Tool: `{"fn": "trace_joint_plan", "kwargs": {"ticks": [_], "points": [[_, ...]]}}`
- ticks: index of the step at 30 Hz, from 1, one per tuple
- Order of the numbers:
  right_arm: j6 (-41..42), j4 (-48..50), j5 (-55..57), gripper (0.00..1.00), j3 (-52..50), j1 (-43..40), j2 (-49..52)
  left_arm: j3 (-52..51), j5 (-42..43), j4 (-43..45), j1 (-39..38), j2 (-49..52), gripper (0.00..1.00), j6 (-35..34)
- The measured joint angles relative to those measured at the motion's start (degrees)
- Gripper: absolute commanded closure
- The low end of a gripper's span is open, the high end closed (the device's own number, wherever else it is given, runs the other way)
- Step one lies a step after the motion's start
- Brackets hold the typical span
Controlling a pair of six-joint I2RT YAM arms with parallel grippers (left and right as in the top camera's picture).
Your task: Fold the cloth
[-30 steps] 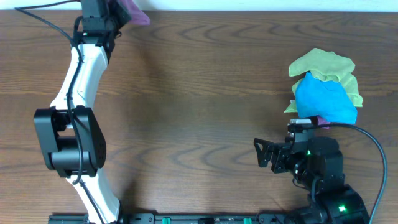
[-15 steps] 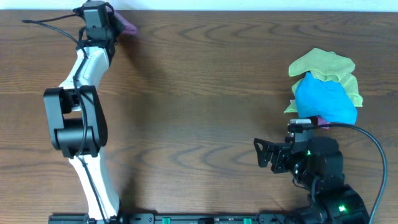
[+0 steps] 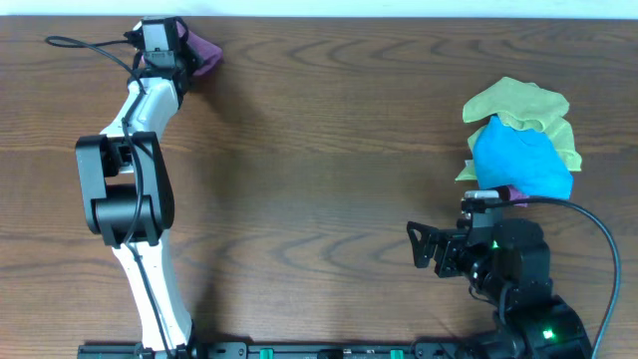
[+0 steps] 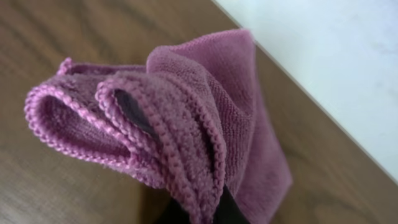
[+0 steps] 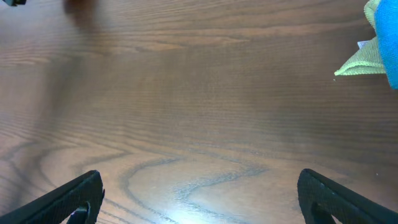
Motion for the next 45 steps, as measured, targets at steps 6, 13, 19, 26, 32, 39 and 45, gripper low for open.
{"fn": "trace_joint_plan", "kwargs": {"ticks": [6, 13, 19, 26, 32, 39, 45], "points": [[0.00, 0.00, 0.00, 0.01, 0.00, 0.00, 0.00, 0.00, -0.42, -5.33, 0.02, 0.00, 0.32, -0.24], [0.00, 0.00, -0.02, 0.01, 0.00, 0.00, -0.02, 0.02, -0.44, -10.78, 0.50, 0.00, 0.05, -0.07], [0.00, 0.00, -0.02, 0.01, 0.00, 0.00, -0.02, 0.02, -0.42, -13.77, 1.09, -0.39, 0.05, 1.14], [0.02, 0.00, 0.00, 0.01, 0.00, 0.00, -0.02, 0.02, -0.42, -17.90, 1.20, -9.70, 0.05, 7.52], [0.00, 0.00, -0.02, 0.01, 0.00, 0.00, -0.02, 0.09, -0.42, -26.75, 1.20, -18.71, 0.05, 10.56], [0.00, 0.00, 0.00, 0.01, 0.00, 0.00, -0.02, 0.09, -0.44, -34.80, 1.20, -25.88, 0.05, 11.06], [0.00, -0.02, -0.02, 0.01, 0.00, 0.00, -0.02, 0.09, -0.37, -40.96, 1.20, -33.79, 0.05, 13.57]]}}
